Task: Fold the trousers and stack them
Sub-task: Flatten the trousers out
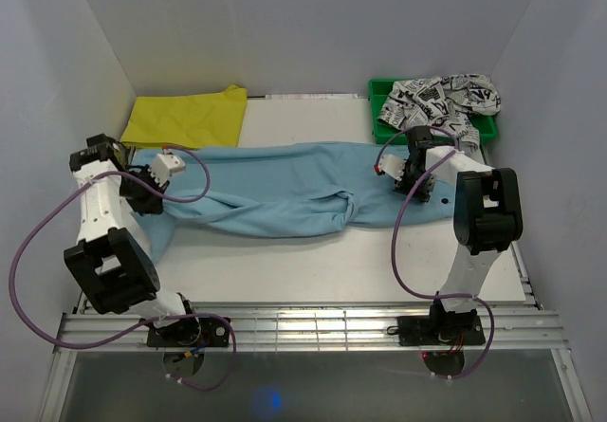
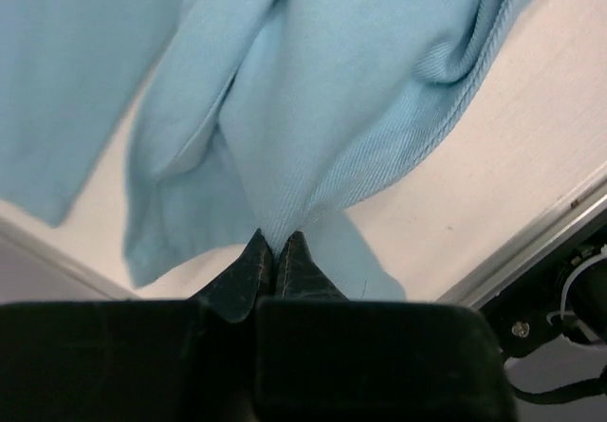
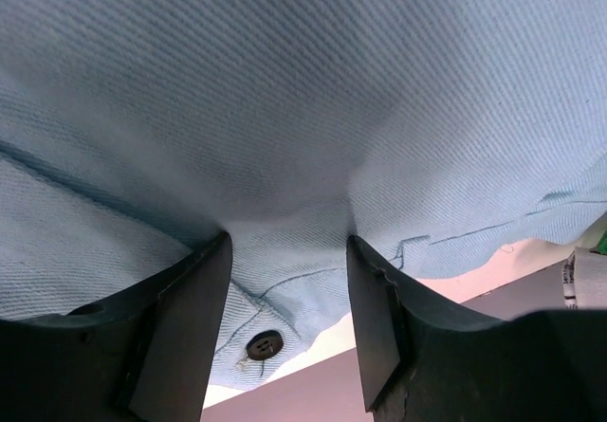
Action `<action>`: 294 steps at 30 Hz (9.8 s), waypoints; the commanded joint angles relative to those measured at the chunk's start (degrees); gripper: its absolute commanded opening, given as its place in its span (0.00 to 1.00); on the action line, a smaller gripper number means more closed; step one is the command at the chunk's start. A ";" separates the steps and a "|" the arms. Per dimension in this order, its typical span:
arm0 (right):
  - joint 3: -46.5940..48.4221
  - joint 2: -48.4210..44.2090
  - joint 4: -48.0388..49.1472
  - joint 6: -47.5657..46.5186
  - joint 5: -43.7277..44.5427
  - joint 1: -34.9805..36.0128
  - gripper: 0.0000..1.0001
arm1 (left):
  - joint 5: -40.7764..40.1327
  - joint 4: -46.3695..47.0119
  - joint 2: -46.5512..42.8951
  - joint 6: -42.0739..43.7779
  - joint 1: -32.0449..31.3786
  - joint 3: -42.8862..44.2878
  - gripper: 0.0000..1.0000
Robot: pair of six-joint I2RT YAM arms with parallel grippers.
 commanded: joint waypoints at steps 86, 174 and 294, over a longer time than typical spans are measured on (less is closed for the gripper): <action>35.48 18.56 -8.90 -15.99 -14.61 -8.96 0.34 | 4.75 -1.13 45.17 -58.70 4.03 55.07 0.76; -1.96 -6.85 3.49 6.44 -12.50 2.64 0.52 | 1.75 16.45 23.88 -60.19 0.07 6.75 0.55; -36.50 -48.06 -5.99 -19.48 -4.42 -6.14 0.08 | 13.96 -5.09 24.28 -19.61 27.67 14.71 0.02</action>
